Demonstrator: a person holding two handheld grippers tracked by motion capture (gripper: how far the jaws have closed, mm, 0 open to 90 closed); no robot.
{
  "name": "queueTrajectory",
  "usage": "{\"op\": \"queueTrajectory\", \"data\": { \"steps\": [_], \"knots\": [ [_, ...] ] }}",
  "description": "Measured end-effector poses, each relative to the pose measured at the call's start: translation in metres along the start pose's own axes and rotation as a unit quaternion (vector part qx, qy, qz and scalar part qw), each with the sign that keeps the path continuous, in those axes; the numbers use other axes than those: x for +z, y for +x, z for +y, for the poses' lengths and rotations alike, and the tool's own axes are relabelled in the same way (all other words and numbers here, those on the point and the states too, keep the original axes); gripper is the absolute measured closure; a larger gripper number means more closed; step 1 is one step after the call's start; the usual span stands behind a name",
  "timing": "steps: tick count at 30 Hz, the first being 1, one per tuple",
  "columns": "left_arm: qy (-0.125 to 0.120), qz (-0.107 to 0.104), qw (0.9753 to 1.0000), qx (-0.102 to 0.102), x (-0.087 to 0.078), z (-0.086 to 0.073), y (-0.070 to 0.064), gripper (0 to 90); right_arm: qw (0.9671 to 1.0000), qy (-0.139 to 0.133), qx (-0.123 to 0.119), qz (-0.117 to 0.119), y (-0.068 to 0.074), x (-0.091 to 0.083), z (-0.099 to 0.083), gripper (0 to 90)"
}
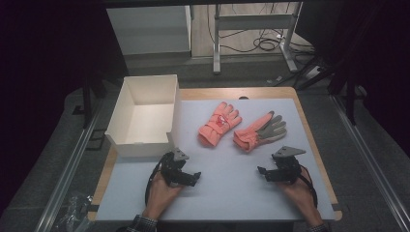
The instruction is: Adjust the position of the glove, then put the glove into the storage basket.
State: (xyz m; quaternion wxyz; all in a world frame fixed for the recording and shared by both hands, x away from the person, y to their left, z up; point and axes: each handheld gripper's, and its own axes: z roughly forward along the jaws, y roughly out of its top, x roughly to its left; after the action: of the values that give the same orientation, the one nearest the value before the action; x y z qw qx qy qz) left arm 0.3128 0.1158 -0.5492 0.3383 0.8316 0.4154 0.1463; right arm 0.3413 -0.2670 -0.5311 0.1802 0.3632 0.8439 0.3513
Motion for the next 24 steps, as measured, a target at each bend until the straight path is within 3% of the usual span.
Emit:
{"op": "queueTrajectory", "data": {
  "steps": [11,19,20,24],
  "knots": [
    [0.0,-0.001,1.0,0.0,0.0,0.0,0.001,0.0,0.9999,0.001,0.009,-0.007,0.001,-0.001,0.0,21.7],
    [0.002,-0.001,1.0,0.003,0.0,0.0,0.001,0.0,0.9991,0.0,0.033,-0.025,-0.004,-0.005,0.002,27.9],
    [0.002,-0.001,1.0,0.003,0.0,0.0,0.001,0.0,0.9985,-0.002,0.048,-0.027,-0.008,-0.009,0.003,31.2],
    [0.002,-0.001,1.0,0.003,0.0,0.0,0.001,0.0,0.9975,-0.006,0.061,-0.033,-0.015,-0.011,0.007,35.0]
  ]
}}
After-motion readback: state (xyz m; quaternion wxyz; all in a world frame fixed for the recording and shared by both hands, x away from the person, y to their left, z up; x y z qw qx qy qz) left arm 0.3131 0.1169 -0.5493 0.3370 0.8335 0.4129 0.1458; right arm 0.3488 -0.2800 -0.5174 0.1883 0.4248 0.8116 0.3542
